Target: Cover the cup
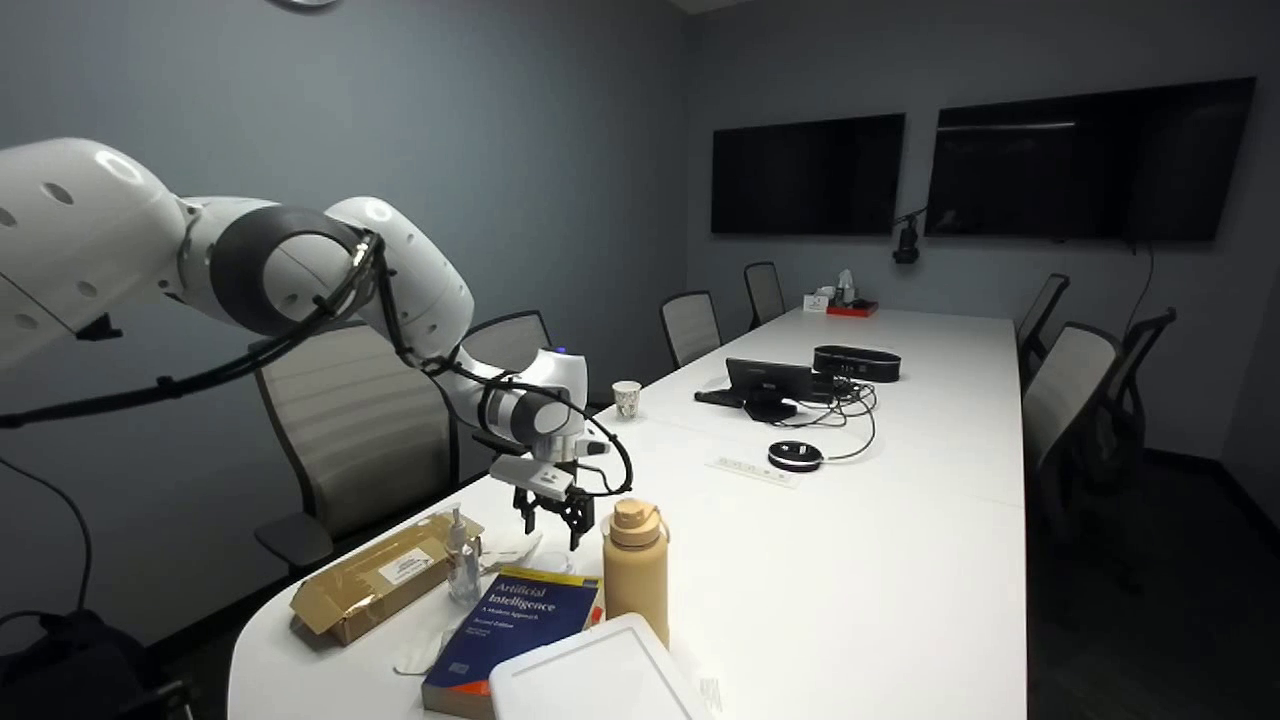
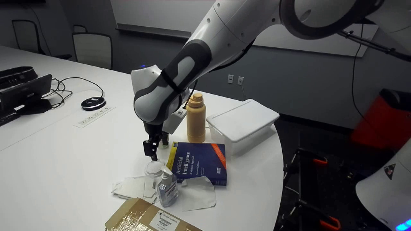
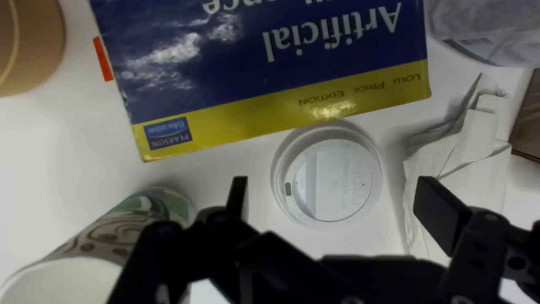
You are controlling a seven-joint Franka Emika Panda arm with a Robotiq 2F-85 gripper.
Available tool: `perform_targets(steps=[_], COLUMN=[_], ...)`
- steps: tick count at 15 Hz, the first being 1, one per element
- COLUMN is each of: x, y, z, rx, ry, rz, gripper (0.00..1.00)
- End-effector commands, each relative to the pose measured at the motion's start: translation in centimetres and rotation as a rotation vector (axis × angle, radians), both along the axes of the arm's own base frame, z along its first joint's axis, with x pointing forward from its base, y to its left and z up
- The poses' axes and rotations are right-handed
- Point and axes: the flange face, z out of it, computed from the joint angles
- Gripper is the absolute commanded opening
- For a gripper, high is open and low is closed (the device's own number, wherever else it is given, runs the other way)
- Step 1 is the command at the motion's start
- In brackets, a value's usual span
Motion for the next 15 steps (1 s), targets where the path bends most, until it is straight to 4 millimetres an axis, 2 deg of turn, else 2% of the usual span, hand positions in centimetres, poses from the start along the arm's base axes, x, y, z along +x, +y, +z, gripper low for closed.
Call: perform_targets(steps=[1, 6, 11, 15], x=[2.1, 3.6, 3.4, 2.9], y=[-0.8, -1.4, -0.1, 0.9], z=[-1.2, -3.1, -5.2, -6.0], rx=[-0.001, 0.004, 0.037, 0.04], ry=[-0.033, -0.05, 0.001, 0.045], rz=[-0.027, -0.037, -0.032, -0.026], gripper=[1.0, 1.0, 1.0, 1.0])
